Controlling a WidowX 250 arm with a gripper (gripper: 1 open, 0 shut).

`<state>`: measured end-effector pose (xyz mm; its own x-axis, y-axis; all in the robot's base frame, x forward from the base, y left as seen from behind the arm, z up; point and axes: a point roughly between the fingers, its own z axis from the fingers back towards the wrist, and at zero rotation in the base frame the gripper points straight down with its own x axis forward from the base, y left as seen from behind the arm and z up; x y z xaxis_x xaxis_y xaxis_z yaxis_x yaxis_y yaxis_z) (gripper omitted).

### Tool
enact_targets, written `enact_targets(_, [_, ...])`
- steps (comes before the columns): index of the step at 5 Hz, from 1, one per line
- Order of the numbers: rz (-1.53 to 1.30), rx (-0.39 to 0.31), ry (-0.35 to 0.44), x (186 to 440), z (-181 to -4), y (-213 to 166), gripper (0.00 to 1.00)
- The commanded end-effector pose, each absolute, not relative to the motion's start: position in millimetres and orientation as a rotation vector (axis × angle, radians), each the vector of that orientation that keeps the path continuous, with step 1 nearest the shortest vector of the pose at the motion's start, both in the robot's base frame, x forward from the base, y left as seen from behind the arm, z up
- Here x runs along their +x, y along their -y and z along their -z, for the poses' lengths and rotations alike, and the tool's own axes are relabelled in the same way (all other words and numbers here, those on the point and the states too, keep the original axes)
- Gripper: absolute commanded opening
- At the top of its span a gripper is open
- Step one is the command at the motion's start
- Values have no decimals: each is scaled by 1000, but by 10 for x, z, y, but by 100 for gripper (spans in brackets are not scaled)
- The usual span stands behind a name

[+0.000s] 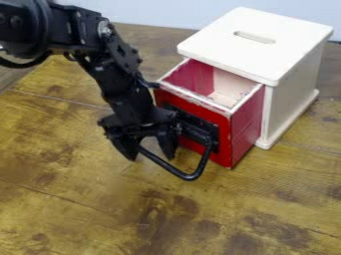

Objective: Open the drawer

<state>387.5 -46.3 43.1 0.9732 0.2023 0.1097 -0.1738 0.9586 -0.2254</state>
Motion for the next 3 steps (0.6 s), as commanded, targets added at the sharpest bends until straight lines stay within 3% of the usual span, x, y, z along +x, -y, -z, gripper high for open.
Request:
enact_targets(1, [-167, -232, 184, 3949, -673, 617, 100])
enact_targets(3, [-176, -241, 167, 3912, -713, 727, 100])
